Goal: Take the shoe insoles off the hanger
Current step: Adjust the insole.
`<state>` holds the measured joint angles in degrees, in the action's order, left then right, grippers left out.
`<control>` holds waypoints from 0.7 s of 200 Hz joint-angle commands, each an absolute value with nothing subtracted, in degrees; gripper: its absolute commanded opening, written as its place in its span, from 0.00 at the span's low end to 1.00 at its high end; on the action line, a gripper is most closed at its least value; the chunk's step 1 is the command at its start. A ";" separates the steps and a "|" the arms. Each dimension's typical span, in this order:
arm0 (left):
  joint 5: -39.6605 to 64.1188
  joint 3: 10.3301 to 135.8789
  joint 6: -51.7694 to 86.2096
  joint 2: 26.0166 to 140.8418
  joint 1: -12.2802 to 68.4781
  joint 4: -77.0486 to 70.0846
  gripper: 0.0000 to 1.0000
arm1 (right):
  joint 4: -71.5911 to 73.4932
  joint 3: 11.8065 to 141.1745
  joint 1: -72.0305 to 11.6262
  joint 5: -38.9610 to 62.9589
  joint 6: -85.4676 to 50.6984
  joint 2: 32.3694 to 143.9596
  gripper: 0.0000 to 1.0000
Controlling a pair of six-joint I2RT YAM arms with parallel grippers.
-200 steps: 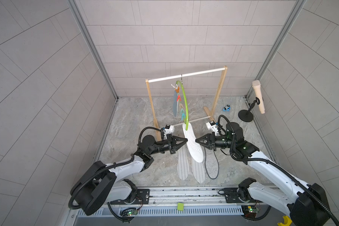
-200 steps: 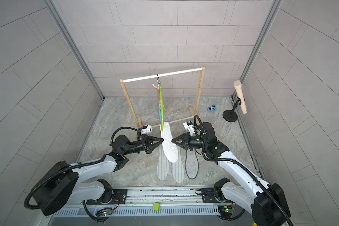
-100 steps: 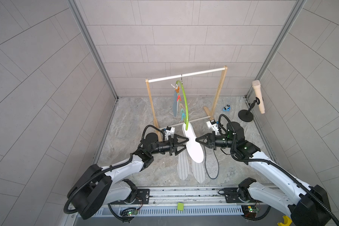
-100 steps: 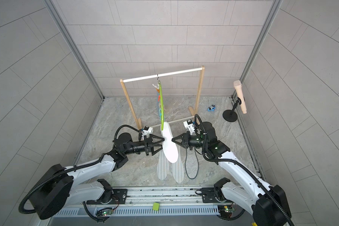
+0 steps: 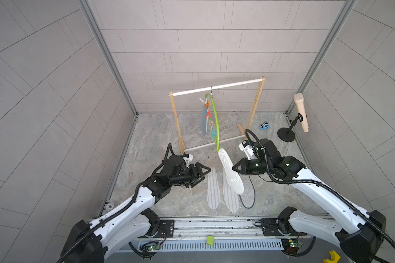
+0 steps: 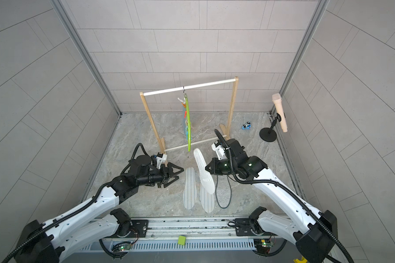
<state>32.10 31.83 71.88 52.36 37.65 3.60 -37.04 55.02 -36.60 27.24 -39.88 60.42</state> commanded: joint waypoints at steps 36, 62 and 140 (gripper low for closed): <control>13.06 38.91 76.82 49.77 47.40 14.63 0.73 | -43.02 56.87 -51.65 -0.78 -34.16 60.01 0.00; 7.98 40.73 83.12 50.98 49.35 13.79 0.73 | -41.72 57.08 -54.68 -1.76 -34.45 61.83 0.00; 7.47 43.91 88.17 57.73 51.50 9.59 0.72 | -40.39 60.37 -63.21 -4.25 -35.87 67.99 0.00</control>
<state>8.51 43.46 85.47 57.23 50.96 10.59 -40.49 59.24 -61.60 -1.02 -35.00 68.40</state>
